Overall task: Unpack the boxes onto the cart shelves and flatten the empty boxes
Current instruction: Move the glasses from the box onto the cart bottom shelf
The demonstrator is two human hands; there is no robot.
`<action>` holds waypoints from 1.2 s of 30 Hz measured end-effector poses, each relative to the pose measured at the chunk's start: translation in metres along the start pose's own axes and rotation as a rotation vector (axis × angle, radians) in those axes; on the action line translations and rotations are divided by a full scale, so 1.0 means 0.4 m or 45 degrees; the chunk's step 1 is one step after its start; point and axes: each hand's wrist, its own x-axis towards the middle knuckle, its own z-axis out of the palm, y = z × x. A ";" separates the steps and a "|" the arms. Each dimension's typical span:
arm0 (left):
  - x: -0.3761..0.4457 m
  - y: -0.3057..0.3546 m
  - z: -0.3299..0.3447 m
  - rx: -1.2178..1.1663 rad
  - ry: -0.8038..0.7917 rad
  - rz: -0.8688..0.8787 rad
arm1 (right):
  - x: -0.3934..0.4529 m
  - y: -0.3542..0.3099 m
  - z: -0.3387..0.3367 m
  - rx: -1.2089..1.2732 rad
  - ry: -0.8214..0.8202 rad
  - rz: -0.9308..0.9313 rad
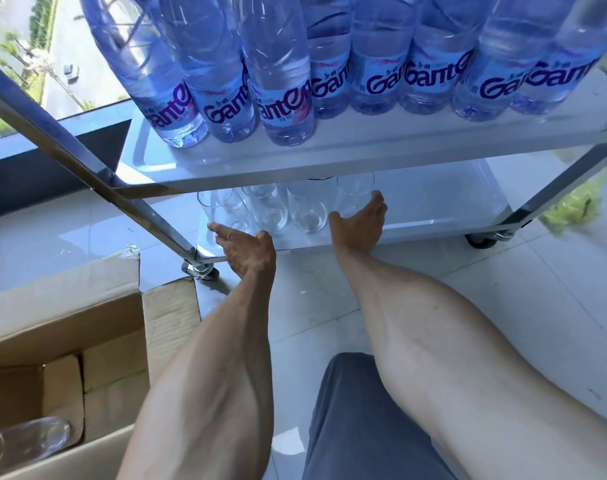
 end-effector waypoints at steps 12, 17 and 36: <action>-0.021 -0.050 -0.099 0.136 -0.027 0.022 | -0.045 -0.017 -0.057 -0.417 -0.176 0.310; -0.033 -0.096 -0.212 0.280 0.096 0.322 | -0.167 -0.084 -0.070 -0.364 -0.258 0.343; 0.247 -0.666 -0.717 0.944 0.069 -0.465 | -0.985 -0.310 0.361 -0.666 -1.261 -0.932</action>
